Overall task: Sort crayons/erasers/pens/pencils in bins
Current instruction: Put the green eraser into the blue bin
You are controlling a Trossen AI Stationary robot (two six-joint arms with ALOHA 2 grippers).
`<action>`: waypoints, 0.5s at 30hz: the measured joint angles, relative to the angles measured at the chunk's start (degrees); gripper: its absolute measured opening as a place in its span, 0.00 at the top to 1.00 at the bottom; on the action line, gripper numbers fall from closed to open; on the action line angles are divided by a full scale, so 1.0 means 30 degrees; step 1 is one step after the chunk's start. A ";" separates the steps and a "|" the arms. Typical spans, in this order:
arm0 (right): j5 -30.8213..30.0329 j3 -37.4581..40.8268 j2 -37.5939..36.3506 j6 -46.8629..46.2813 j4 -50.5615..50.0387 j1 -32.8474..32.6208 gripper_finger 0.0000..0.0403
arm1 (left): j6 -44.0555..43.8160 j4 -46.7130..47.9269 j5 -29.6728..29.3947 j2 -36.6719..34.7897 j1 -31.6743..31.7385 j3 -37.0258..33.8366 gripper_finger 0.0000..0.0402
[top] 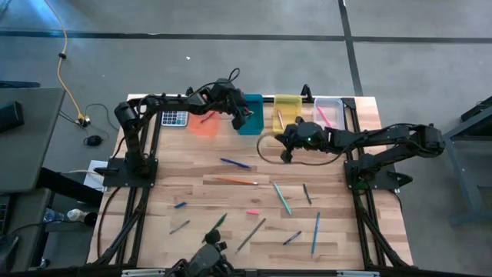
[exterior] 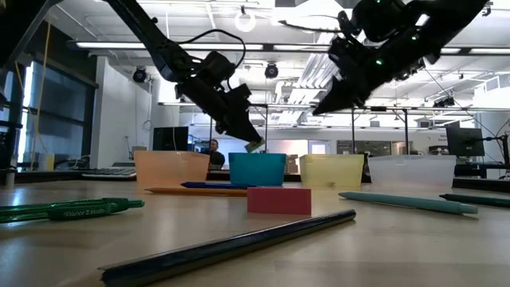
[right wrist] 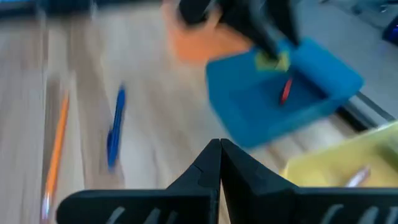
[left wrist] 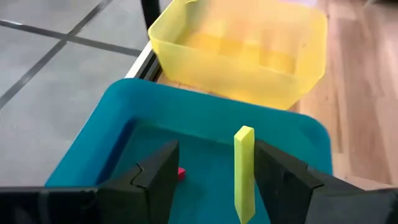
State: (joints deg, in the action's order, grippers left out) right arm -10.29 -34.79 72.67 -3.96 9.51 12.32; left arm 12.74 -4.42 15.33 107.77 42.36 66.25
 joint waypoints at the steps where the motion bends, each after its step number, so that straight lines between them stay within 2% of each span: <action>1: 0.0148 0.0000 0.0137 -0.0204 0.0838 0.0294 1.00 | 0.0035 0.0002 0.0237 0.0000 0.0002 0.0002 0.53; 6: 0.3938 -0.0007 0.1833 -0.0279 0.5157 0.2343 1.00 | 0.0747 0.0099 0.0702 0.0000 -0.0180 0.0002 0.53; 9: 0.5481 -0.0015 0.3406 0.0187 0.6926 0.3588 1.00 | 0.0819 0.0087 0.0702 0.0000 -0.0402 0.0002 0.53; 15: 0.7334 -0.2205 0.7131 0.0605 0.7479 0.5166 1.00 | 0.0974 0.0092 0.0687 -0.0007 -0.0583 0.0002 0.53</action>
State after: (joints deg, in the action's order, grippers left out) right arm 11.72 -41.40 94.06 -2.15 31.95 27.82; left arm 15.66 -4.14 17.39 107.75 40.62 66.26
